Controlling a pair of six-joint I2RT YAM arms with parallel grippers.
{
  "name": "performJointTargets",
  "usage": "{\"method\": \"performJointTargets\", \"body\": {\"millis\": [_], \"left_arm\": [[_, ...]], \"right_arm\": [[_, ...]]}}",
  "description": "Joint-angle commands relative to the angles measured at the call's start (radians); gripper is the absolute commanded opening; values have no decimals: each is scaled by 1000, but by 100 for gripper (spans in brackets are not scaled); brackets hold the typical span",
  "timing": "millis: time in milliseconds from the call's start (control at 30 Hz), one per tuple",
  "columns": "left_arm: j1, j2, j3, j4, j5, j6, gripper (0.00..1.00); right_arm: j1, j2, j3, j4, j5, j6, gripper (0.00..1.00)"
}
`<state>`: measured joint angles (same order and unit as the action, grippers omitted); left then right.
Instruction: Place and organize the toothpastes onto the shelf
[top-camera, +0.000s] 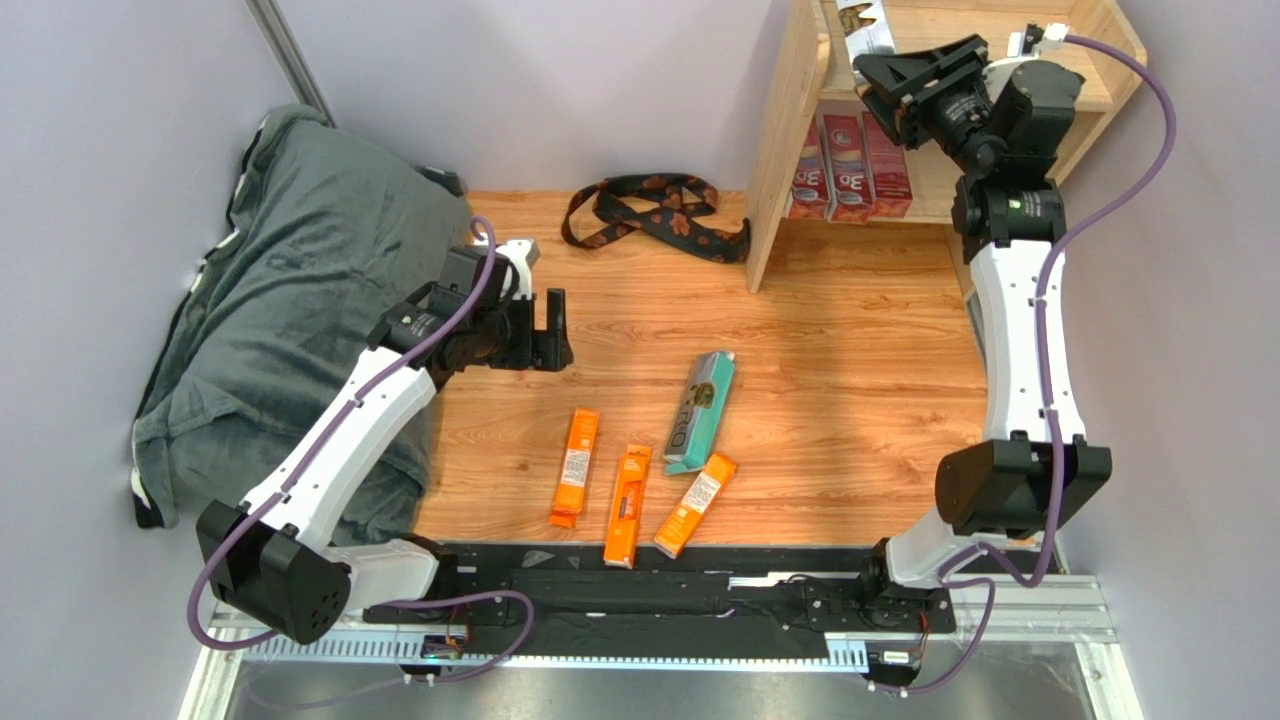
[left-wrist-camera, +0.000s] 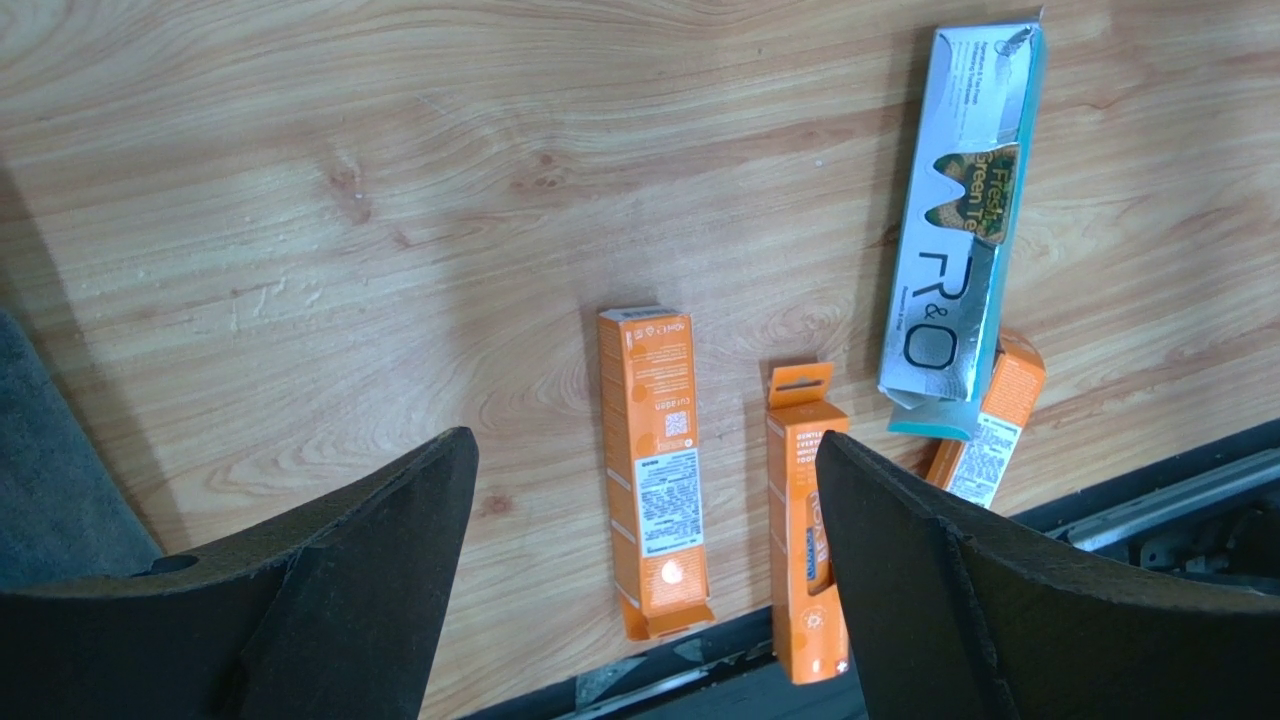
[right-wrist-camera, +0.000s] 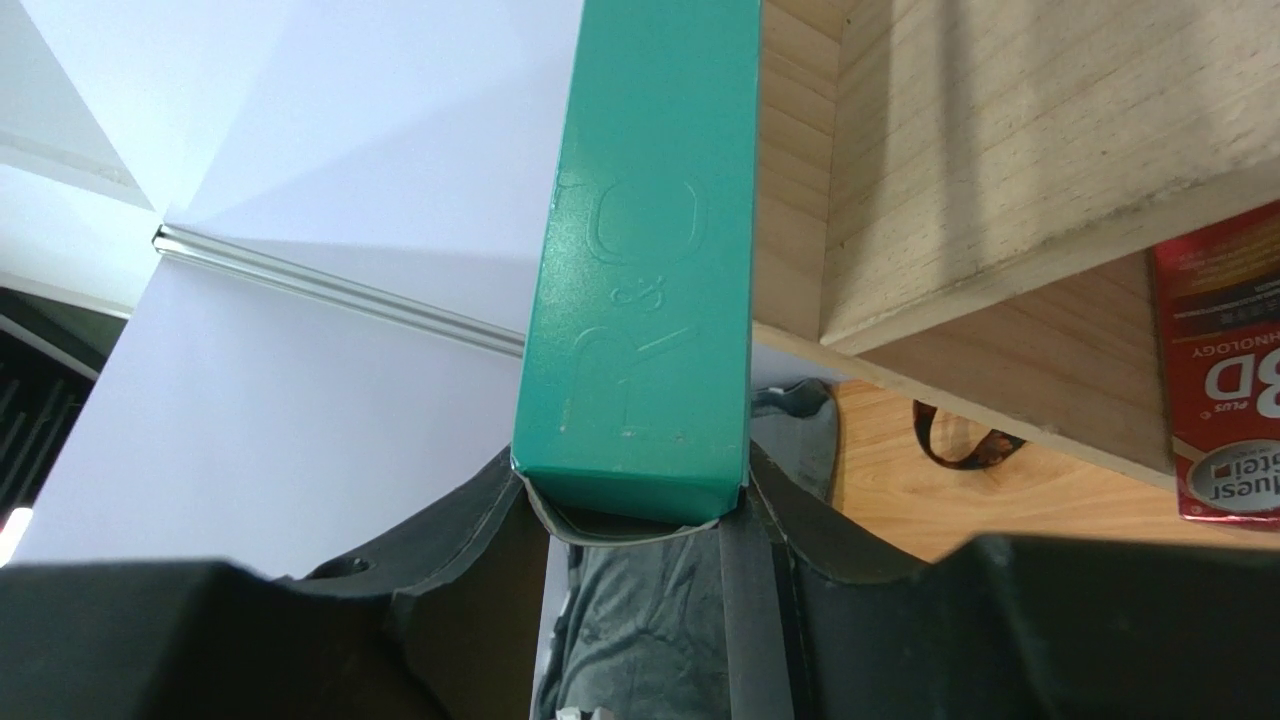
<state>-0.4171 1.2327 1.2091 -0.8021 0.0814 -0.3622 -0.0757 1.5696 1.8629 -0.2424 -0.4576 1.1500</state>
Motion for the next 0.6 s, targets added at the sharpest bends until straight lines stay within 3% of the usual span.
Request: {"method": "performJointTargets", "body": {"millis": [0, 300, 567], "left_arm": [[0, -10, -5, 26, -2, 22, 92], [0, -16, -39, 35, 8, 11, 92], [0, -36, -63, 43, 12, 9, 92]], "right_arm": [[2, 64, 79, 101, -65, 102, 24], [2, 125, 102, 72, -36, 142, 25], [2, 173, 98, 68, -118, 165, 35]]}}
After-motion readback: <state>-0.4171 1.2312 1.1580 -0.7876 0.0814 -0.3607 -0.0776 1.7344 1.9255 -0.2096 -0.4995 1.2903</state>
